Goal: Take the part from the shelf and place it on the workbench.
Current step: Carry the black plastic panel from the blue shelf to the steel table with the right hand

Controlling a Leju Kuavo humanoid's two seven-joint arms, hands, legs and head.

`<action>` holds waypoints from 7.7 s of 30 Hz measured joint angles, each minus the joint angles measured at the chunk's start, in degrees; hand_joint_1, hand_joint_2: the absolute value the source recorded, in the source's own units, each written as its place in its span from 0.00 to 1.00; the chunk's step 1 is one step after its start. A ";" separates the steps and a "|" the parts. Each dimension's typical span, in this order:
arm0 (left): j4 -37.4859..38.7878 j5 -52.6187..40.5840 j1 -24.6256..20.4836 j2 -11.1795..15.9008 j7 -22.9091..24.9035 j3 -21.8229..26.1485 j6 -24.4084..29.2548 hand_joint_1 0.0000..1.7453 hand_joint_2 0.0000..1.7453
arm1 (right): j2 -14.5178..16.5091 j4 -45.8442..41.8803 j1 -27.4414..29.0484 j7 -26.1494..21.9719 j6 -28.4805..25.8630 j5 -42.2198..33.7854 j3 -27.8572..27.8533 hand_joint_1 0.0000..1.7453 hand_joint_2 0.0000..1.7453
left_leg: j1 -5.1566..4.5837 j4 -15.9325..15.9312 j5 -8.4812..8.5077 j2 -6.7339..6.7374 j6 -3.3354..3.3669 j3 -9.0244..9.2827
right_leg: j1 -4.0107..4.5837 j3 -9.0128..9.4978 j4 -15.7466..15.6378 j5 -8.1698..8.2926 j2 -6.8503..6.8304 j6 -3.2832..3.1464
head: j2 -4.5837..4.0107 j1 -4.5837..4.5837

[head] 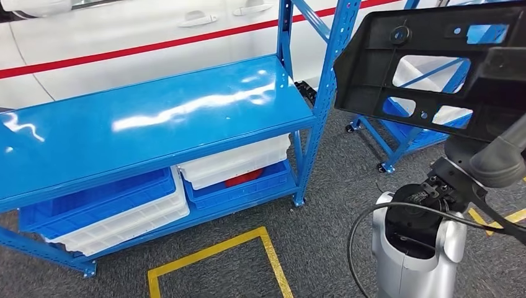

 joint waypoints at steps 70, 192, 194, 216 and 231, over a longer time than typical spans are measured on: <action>0.13 -0.21 -0.20 -0.07 -2.09 -2.90 0.52 0.00 1.00 | 0.20 -5.46 6.30 -2.76 -4.39 6.43 -6.81 1.00 1.00 | -0.07 -2.48 1.64 5.81 1.74 0.13 | 0.03 -8.06 14.40 -6.38 -5.46 1.77 | 0.00 0.02; 0.15 0.20 -0.76 -0.38 -2.57 -7.23 1.75 0.00 1.00 | 2.28 -9.06 14.55 -2.79 -9.82 9.33 -16.92 1.00 1.00 | -0.07 -3.34 1.41 4.70 1.92 0.62 | 0.02 -4.86 10.15 -6.90 -4.91 1.45 | 0.00 0.11; 0.15 0.21 -0.57 -0.34 -2.49 -7.24 2.09 0.00 1.00 | 2.26 -9.06 14.75 -2.79 -10.22 9.64 -16.93 1.00 1.00 | -0.22 -3.24 1.35 6.49 1.90 0.40 | -0.13 -6.93 15.05 -8.44 -5.76 1.77 | 0.00 0.12; 0.17 1.47 -1.27 -0.14 -1.40 -7.17 0.57 0.00 1.00 | 1.99 -10.23 14.82 -2.79 -11.51 10.22 -17.12 1.00 1.00 | -0.11 -1.29 -0.33 -0.11 0.28 0.61 | -0.25 0.94 -0.41 -1.10 0.51 0.22 | 0.00 0.11; 0.15 2.79 -1.23 -0.20 -1.08 -7.17 0.57 0.00 1.00 | -2.37 1.05 14.45 -0.29 -17.63 5.43 -15.35 1.00 1.00 | -0.43 -1.72 0.70 4.88 1.02 -0.53 | -0.56 3.30 -0.58 -3.36 -6.30 1.71 | 0.00 0.13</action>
